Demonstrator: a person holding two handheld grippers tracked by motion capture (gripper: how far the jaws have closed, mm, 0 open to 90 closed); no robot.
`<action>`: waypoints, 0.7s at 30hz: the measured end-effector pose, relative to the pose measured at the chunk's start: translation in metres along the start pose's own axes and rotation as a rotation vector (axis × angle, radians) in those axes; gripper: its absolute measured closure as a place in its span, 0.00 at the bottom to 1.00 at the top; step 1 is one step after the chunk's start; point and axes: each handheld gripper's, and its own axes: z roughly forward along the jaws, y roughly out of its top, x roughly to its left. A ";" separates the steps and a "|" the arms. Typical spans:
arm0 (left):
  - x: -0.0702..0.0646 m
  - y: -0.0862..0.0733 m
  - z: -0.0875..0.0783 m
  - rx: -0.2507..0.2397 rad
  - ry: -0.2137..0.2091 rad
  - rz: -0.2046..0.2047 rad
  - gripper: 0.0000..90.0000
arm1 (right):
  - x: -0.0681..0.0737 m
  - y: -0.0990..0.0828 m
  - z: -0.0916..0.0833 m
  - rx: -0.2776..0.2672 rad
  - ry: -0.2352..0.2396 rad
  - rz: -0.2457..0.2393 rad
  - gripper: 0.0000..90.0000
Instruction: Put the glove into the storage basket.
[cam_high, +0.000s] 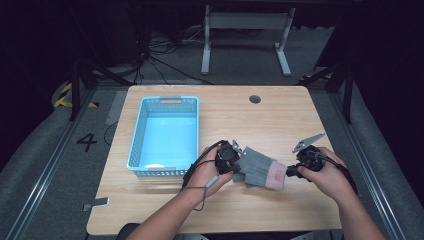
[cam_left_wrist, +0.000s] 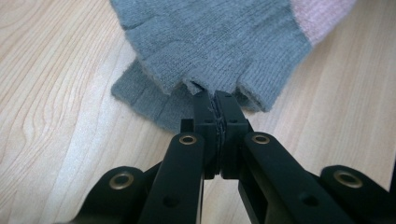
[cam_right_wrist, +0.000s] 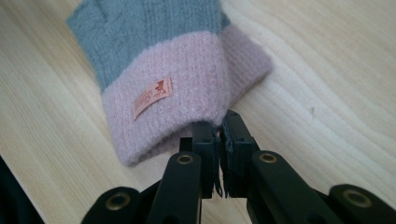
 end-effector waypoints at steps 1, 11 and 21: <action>-0.001 0.000 -0.002 -0.004 0.002 0.005 0.99 | 0.000 0.001 -0.001 -0.008 -0.004 -0.002 0.95; -0.009 -0.005 -0.010 -0.018 0.008 0.004 0.99 | -0.005 0.010 -0.001 -0.072 -0.041 -0.018 0.96; -0.015 -0.007 -0.007 -0.005 0.002 0.012 0.99 | -0.014 0.018 0.008 -0.075 -0.045 -0.015 0.96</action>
